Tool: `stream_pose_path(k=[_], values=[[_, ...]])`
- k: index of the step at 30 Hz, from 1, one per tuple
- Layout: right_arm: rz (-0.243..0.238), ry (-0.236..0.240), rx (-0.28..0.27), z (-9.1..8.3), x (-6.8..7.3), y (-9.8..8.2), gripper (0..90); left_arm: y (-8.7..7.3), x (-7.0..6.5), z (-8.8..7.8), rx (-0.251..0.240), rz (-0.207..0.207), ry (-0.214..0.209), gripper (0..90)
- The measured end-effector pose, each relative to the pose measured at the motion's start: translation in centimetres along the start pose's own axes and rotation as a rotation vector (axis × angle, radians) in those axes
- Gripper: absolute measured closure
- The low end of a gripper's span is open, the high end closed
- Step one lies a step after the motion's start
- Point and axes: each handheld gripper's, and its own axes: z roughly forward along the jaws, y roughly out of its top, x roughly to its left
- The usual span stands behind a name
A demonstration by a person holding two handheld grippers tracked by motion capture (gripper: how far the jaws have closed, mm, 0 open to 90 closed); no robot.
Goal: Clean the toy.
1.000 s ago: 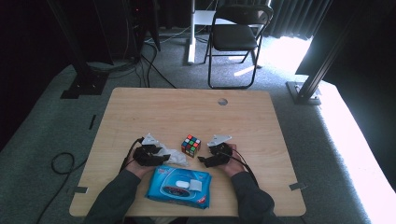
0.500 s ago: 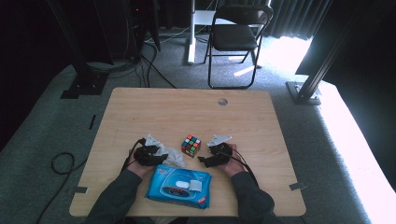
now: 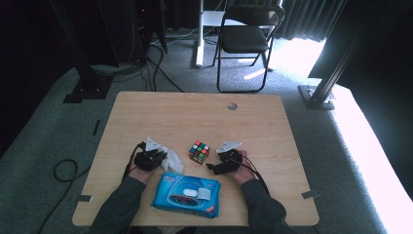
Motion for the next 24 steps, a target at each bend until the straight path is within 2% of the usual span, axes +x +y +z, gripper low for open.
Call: stream_pose_path(k=[7,12,13,17,20,24], values=[[0.002,-0.005,-0.009,0.0,-0.1,0.0,30.6,0.4,0.7,-1.4,-0.055,-0.027,0.012,86.7],[0.009,-0.010,-0.009,0.0,-0.1,0.0,30.4,0.5,0.9,-1.7,-0.065,-0.037,0.013,86.7],[0.009,-0.011,0.000,0.1,0.1,0.1,26.8,0.5,0.9,-1.7,-0.064,-0.038,0.014,86.7],[0.008,-0.013,0.007,0.2,0.3,0.3,24.8,0.4,1.1,-1.7,-0.063,-0.049,0.013,86.7],[0.005,0.014,0.005,0.4,0.5,0.6,19.6,0.5,1.2,-1.7,-0.064,-0.054,0.007,86.7],[0.004,0.033,-0.014,0.5,0.7,0.9,19.2,0.5,1.3,-1.8,-0.063,-0.055,0.007,86.7]])
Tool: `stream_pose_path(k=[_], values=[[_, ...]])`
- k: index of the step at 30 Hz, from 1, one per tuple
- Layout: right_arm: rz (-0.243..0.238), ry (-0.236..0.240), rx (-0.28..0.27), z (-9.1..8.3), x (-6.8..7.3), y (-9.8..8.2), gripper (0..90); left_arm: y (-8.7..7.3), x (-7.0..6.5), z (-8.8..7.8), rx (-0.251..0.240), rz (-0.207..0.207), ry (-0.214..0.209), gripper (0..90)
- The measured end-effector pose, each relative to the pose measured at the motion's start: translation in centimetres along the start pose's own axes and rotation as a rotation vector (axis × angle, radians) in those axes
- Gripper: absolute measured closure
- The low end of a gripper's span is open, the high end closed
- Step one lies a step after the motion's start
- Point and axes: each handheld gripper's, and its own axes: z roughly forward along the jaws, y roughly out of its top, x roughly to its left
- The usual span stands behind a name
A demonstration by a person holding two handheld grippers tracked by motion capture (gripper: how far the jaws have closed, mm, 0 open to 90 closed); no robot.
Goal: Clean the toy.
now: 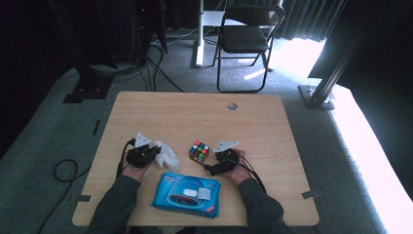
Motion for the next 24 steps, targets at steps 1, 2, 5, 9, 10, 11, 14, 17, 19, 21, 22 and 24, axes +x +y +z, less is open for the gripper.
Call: stream_pose_path(k=[1,2,5,9,10,11,14,17,19,21,22,24], values=[[0.011,0.011,0.003,0.0,0.1,0.1,19.4,0.0,0.0,0.0,-0.001,-0.003,-0.001,86.6],[0.009,0.014,0.001,0.0,0.1,0.3,19.4,0.0,0.1,0.0,-0.001,-0.006,-0.003,86.6],[-0.006,0.009,-0.018,0.0,0.3,0.9,19.4,0.0,0.2,0.1,0.003,-0.008,-0.003,86.6],[-0.005,0.022,-0.032,0.2,0.3,1.4,19.4,0.0,0.1,0.2,0.005,-0.011,-0.007,86.6],[-0.003,0.025,-0.034,0.3,0.4,1.5,19.4,0.1,0.0,0.2,0.006,-0.009,-0.008,86.6],[-0.007,0.027,-0.035,0.4,0.4,1.7,19.4,0.1,0.0,0.2,0.003,-0.006,-0.009,86.6],[-0.017,0.022,-0.027,1.0,0.5,1.9,19.8,0.3,0.0,0.2,0.003,-0.002,-0.010,86.6],[-0.012,0.031,-0.032,1.5,0.4,2.1,22.8,0.4,-0.1,0.1,0.000,0.001,-0.013,86.6],[-0.019,0.026,-0.032,1.7,0.4,2.2,23.8,0.5,0.0,0.1,-0.004,0.000,-0.017,86.6],[-0.021,0.027,-0.032,1.8,0.4,2.3,25.1,0.7,0.0,0.1,-0.009,-0.003,-0.019,86.6],[-0.022,0.028,-0.033,1.8,0.4,2.3,26.4,0.7,0.0,0.1,-0.009,-0.003,-0.021,86.6],[-0.023,0.027,-0.029,2.0,0.3,2.3,28.5,0.9,-0.1,0.1,-0.014,-0.006,-0.024,86.7]])
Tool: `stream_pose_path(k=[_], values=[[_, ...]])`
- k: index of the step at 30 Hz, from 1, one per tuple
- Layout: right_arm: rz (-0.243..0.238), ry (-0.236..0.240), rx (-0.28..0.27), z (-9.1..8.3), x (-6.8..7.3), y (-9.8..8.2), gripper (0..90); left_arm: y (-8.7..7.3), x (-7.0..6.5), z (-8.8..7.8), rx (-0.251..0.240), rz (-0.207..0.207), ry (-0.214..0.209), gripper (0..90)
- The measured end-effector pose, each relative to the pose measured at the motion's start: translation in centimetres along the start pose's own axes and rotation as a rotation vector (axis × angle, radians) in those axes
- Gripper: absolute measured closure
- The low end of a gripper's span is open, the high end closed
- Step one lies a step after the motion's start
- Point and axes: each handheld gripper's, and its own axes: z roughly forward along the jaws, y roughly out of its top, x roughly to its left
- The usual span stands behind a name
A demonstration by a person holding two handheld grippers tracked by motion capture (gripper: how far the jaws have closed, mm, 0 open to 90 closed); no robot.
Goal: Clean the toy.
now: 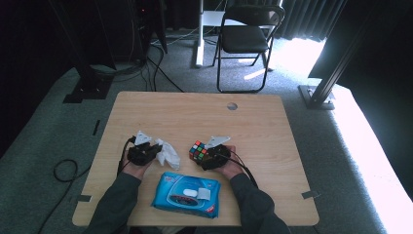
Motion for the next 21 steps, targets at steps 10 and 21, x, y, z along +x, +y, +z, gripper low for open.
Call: stream_pose_path(k=[10,21], values=[[-0.028,-0.008,-0.004,0.1,0.0,-0.1,33.8,0.7,-0.6,0.3,0.001,0.022,-0.010,86.6],[-0.050,-0.016,-0.027,-0.3,0.4,0.1,34.0,1.2,-0.7,0.2,-0.011,0.029,-0.012,86.6]])
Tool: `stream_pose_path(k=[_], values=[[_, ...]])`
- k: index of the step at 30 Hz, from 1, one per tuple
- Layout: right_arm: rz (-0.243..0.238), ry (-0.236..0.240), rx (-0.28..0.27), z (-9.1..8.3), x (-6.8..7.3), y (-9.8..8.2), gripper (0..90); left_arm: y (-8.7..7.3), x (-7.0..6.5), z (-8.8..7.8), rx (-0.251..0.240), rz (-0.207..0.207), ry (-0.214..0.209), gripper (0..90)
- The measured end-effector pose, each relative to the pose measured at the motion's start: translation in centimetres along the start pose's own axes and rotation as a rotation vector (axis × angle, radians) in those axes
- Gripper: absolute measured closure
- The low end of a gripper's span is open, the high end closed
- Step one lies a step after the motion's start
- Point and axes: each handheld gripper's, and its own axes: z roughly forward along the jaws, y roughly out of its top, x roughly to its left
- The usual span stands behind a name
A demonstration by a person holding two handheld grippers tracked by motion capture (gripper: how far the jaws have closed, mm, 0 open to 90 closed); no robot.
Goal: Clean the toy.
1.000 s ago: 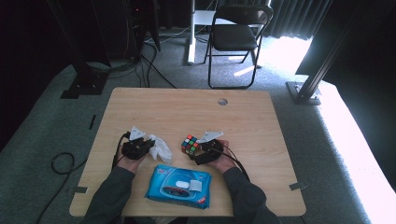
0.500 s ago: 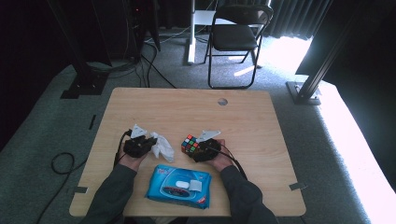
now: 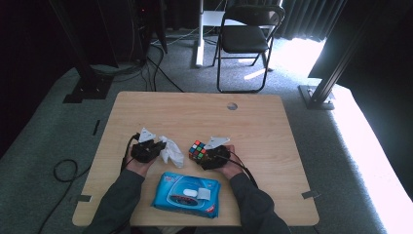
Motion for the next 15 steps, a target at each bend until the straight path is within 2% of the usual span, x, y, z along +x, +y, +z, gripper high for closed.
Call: stream_pose_path(k=[5,9,15], values=[[-0.002,0.004,-0.002,0.0,0.1,0.1,34.0,0.2,-0.1,0.0,-0.006,0.002,-0.003,86.6],[0.016,0.021,-0.018,-0.1,0.1,0.3,34.0,0.5,-0.3,0.2,-0.011,0.001,-0.005,86.6],[0.013,0.023,-0.022,-0.1,0.1,0.5,34.0,1.2,-0.6,0.4,-0.019,0.016,-0.007,86.6]])
